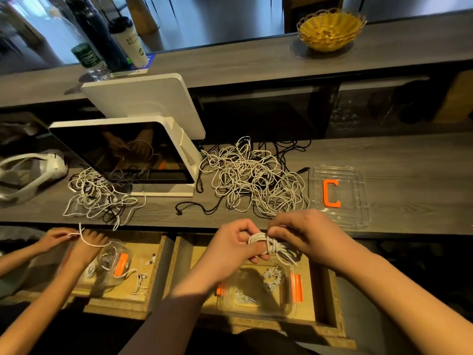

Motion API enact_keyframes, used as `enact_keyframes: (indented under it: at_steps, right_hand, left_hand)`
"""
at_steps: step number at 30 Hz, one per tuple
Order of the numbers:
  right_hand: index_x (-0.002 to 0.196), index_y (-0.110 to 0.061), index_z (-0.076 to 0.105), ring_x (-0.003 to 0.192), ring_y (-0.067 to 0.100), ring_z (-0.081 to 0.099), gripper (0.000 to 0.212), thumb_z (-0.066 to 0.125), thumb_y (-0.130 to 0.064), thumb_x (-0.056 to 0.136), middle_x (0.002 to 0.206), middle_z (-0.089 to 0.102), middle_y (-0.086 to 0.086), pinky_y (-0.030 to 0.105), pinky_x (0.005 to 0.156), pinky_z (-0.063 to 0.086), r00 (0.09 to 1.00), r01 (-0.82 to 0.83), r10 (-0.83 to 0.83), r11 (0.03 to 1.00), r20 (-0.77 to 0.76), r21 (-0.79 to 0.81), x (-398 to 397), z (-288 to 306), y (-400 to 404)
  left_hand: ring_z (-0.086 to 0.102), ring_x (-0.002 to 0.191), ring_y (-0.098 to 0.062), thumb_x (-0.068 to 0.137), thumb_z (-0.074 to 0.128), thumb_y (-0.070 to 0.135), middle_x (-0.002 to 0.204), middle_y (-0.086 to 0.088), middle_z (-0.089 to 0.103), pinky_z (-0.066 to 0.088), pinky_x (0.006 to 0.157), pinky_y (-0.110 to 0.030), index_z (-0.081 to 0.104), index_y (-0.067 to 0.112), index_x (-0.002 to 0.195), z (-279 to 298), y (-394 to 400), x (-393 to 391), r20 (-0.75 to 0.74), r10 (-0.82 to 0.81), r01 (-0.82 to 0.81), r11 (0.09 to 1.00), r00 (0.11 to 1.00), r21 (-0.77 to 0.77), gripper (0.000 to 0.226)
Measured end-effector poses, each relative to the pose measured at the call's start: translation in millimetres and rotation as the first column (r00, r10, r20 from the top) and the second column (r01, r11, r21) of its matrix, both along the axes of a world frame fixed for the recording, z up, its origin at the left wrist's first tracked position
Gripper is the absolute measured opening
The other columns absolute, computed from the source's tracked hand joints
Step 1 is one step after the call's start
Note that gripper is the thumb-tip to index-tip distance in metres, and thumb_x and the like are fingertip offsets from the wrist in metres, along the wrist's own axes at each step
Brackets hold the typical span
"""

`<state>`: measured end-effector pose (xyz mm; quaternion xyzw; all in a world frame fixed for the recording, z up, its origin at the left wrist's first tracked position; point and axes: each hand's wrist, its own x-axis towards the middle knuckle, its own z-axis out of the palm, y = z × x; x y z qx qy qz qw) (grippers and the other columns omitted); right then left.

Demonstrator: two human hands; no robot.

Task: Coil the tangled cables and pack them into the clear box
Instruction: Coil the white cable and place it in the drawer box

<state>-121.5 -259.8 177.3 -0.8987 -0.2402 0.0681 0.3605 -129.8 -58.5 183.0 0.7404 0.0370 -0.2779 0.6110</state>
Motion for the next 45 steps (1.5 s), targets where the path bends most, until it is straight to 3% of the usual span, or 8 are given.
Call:
enact_keyframes:
  at_steps: [10, 14, 17, 21, 24, 32, 38, 45]
  right_hand:
    - [0.106, -0.021, 0.074, 0.089, 0.012, 0.070, 0.023, 0.056, -0.030, 0.097, 0.097, 0.075, -0.003, 0.035, 0.081, 0.056, 0.939, 0.125, -0.001, 0.933, -0.343, 0.338, -7.0, -2.7, -5.7]
    - [0.104, -0.013, 0.075, 0.080, 0.016, 0.071, 0.028, 0.061, -0.030, 0.087, 0.093, 0.076, 0.008, 0.022, 0.071, 0.055, 0.871, 0.245, 0.053, 0.815, -0.489, 0.525, -4.5, 7.4, -1.7]
    - [0.096, -0.024, 0.078, 0.075, 0.035, 0.068, 0.017, 0.068, -0.034, 0.087, 0.088, 0.075, 0.014, 0.037, 0.069, 0.053, 0.887, 0.275, 0.025, 0.774, -0.462, 0.571, -8.8, 9.1, 3.1]
    - [0.080, -0.032, 0.074, 0.051, 0.027, 0.052, 0.019, 0.061, -0.026, 0.093, 0.066, 0.063, 0.003, 0.033, 0.049, 0.044, 0.891, 0.336, -0.075, 0.775, -0.449, 0.536, -22.7, 3.8, 6.2]
    - [0.081, -0.022, 0.068, 0.058, 0.019, 0.065, 0.021, 0.057, -0.018, 0.098, 0.072, 0.068, 0.002, 0.035, 0.059, 0.056, 0.904, 0.299, -0.119, 0.863, -0.411, 0.407, -32.7, 4.3, 14.7]
    - [0.108, -0.028, 0.073, 0.073, 0.004, 0.069, 0.032, 0.049, -0.043, 0.094, 0.081, 0.074, -0.010, 0.033, 0.065, 0.057, 0.936, 0.323, -0.341, 0.931, 0.091, 0.167, -54.9, -2.5, 36.5]
    - [0.096, -0.018, 0.078, 0.086, 0.008, 0.072, 0.015, 0.076, -0.008, 0.084, 0.087, 0.076, -0.011, 0.027, 0.079, 0.058, 0.926, 0.377, -0.320, 0.771, -0.199, 0.513, -53.5, 4.6, 39.0]
    - [0.091, -0.014, 0.076, 0.083, 0.013, 0.070, 0.019, 0.076, 0.002, 0.080, 0.085, 0.075, -0.003, 0.019, 0.076, 0.053, 0.890, 0.444, -0.243, 0.654, -0.386, 0.612, -52.1, 11.4, 38.9]
  left_hand:
    - [0.074, 0.072, -0.021, 0.078, 0.074, 0.001, 0.083, -0.015, 0.074, 0.055, 0.061, -0.021, 0.056, 0.003, 0.089, 2.3, 6.2, -10.6, -0.007, 0.043, -0.043, 0.963, 0.999, -0.265, 0.021]
    - [0.072, 0.067, -0.021, 0.071, 0.084, 0.001, 0.078, -0.016, 0.071, 0.055, 0.058, -0.021, 0.053, 0.002, 0.088, 1.0, 4.3, -14.5, -0.169, 0.077, -0.154, 0.845, 0.983, -0.512, 0.035]
    - [0.069, 0.065, -0.023, 0.056, 0.096, 0.010, 0.079, -0.018, 0.069, 0.055, 0.058, -0.025, 0.054, 0.003, 0.086, 5.6, 2.5, -17.0, -0.240, 0.054, -0.201, 0.733, 0.969, -0.650, 0.052]
    - [0.069, 0.066, -0.018, 0.074, 0.074, 0.001, 0.086, -0.016, 0.072, 0.054, 0.058, -0.021, 0.055, 0.004, 0.093, 13.2, -6.6, -13.8, -0.280, 0.275, -0.391, 0.700, 0.920, -0.597, 0.026]
    - [0.070, 0.070, -0.015, 0.074, 0.063, 0.003, 0.084, -0.013, 0.072, 0.054, 0.060, -0.019, 0.054, 0.003, 0.097, 11.6, -7.4, -11.7, -0.222, 0.395, -0.449, 0.703, 0.891, -0.552, 0.025]
    - [0.064, 0.066, -0.010, 0.088, 0.066, 0.002, 0.071, -0.006, 0.069, 0.050, 0.060, -0.018, 0.065, 0.005, 0.091, 1.6, -15.7, -15.0, -0.123, 0.540, -0.547, 0.766, 0.833, -0.339, 0.004]
    - [0.066, 0.079, -0.022, 0.088, 0.068, 0.002, 0.082, -0.012, 0.073, 0.052, 0.077, -0.034, 0.067, 0.006, 0.090, -3.4, -18.6, -17.9, -0.165, 0.513, -0.538, 0.776, 0.842, -0.330, 0.005]
    - [0.068, 0.088, -0.035, 0.075, 0.073, 0.012, 0.089, -0.020, 0.072, 0.056, 0.087, -0.043, 0.066, 0.001, 0.094, -1.4, -23.0, -16.3, -0.158, 0.473, -0.496, 0.787, 0.867, -0.366, 0.023]
